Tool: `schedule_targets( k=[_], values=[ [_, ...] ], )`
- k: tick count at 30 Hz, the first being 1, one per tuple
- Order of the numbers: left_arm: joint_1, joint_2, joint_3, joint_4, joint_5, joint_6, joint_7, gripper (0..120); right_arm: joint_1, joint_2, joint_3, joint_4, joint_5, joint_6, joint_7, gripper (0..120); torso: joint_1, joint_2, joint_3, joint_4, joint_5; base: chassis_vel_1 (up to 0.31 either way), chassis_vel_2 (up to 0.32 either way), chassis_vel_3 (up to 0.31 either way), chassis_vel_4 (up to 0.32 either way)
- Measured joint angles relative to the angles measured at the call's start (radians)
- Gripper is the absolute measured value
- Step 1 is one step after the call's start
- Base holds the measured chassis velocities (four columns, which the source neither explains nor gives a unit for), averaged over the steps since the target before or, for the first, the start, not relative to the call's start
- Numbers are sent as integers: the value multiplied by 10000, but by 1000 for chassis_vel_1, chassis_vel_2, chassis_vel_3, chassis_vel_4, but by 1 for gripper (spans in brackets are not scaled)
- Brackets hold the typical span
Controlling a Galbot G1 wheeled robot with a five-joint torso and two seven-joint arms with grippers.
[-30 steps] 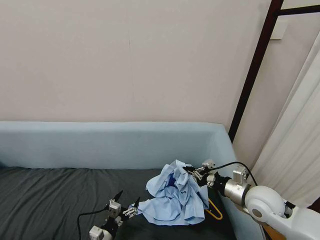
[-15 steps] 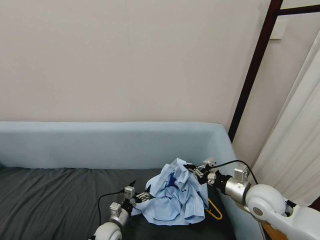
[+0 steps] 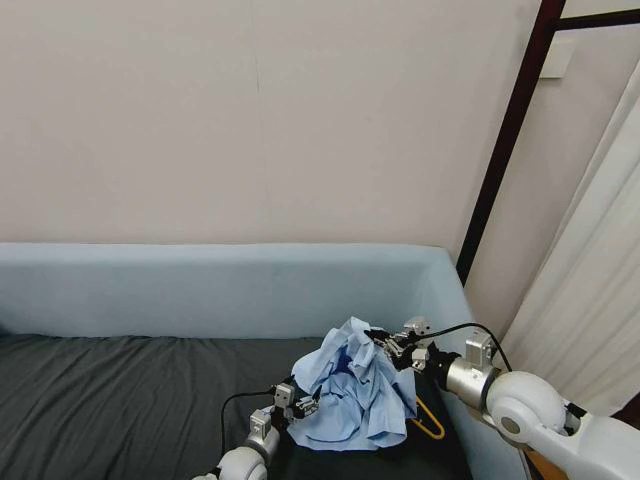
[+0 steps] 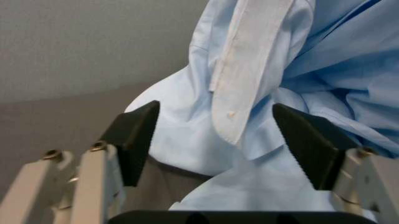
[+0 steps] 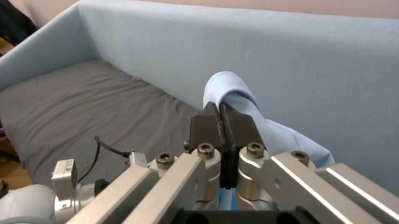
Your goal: Pick up the clothes from the sofa and hang them on the clothes hanger.
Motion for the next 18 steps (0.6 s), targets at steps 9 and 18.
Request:
schedule_targets(
  k=[9, 18],
  values=[
    [-57, -339, 44, 625, 91, -185, 160, 39, 191, -52, -246, 52, 32, 13, 96, 0, 0, -1, -1, 0, -1, 0, 0, 0, 0],
    [-230, -599, -116, 1307, 76, -496, 301, 5, 237, -134, -303, 68, 157, -10, 253, 0, 0, -1, -1, -1, -1, 0, 0, 0, 0]
  ],
)
